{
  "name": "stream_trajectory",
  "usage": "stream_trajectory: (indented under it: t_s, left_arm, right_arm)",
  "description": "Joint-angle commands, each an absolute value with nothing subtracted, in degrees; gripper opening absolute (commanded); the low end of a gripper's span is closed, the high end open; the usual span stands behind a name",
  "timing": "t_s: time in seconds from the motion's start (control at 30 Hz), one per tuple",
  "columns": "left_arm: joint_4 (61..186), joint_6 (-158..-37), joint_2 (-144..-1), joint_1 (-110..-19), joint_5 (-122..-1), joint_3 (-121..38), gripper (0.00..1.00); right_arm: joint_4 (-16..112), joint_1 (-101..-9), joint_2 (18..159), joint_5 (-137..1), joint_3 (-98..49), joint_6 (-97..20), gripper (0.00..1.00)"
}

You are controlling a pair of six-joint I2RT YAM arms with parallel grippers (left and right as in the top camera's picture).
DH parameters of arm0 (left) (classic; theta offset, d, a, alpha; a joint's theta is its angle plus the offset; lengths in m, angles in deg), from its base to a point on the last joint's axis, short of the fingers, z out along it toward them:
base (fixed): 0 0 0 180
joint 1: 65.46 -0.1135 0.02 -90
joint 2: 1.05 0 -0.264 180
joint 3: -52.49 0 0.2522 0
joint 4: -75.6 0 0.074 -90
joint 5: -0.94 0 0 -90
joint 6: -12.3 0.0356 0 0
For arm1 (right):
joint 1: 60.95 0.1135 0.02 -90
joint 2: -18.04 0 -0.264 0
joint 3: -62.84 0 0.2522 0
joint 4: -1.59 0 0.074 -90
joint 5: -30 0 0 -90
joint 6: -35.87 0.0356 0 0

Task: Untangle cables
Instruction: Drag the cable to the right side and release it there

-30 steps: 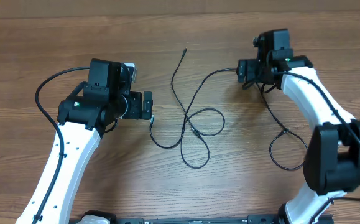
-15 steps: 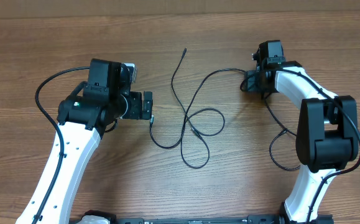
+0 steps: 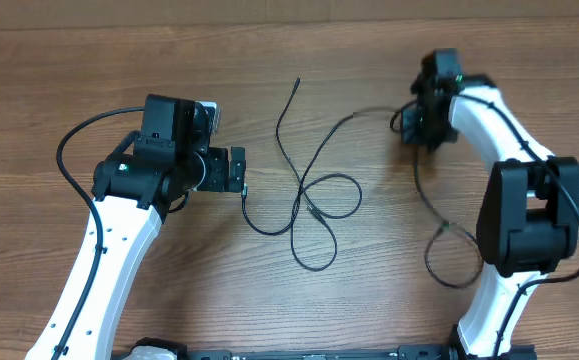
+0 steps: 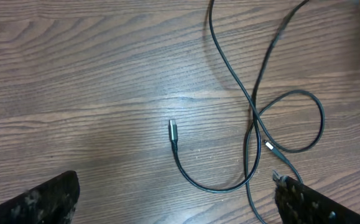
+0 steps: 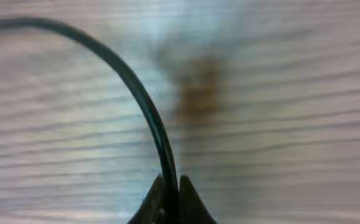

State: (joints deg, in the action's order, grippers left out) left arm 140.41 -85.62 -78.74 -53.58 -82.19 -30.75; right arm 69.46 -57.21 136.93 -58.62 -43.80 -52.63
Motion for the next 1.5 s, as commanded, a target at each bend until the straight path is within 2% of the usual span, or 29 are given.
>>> stream_trajectory:
  t_s: [0.0,0.13,0.37,0.7,0.8,0.97,1.1,1.47]
  left_arm:
    - [140.1,-85.4,-79.0,-53.8,-82.0,-31.2,1.00]
    - [140.1,-85.4,-79.0,-53.8,-82.0,-31.2,1.00]
    - [140.1,-85.4,-79.0,-53.8,-82.0,-31.2,1.00]
    - [140.1,-85.4,-79.0,-53.8,-82.0,-31.2,1.00]
    - [140.1,-85.4,-79.0,-53.8,-82.0,-31.2,1.00]
    - [140.1,-85.4,-79.0,-53.8,-82.0,-31.2,1.00]
    - [140.1,-85.4,-79.0,-53.8,-82.0,-31.2,1.00]
    - [140.1,-85.4,-79.0,-53.8,-82.0,-31.2,1.00]
  right_arm:
    - [75.2,-57.3,129.6,-52.7,-55.5,-50.7,0.04]
    - [81.4,-57.3,124.5,-52.1,-68.1,-50.3,0.04]
    - [82.8,-57.3,117.4,-52.3,-80.8,-47.9,0.04]
    - [76.9,-59.8,114.2,-41.6,-81.5,-47.9,0.04]
    - [75.1,-62.5,114.6,-41.6,-81.5,-46.0,0.04]
    - [74.0,-69.9,115.5,-42.0,-81.5,-36.1,0.04]
    - [75.6,-73.8,116.4,-43.5,-81.5,-34.7,0.04]
    - [79.2,-74.8,117.1,-50.6,-81.4,-34.4,0.04]
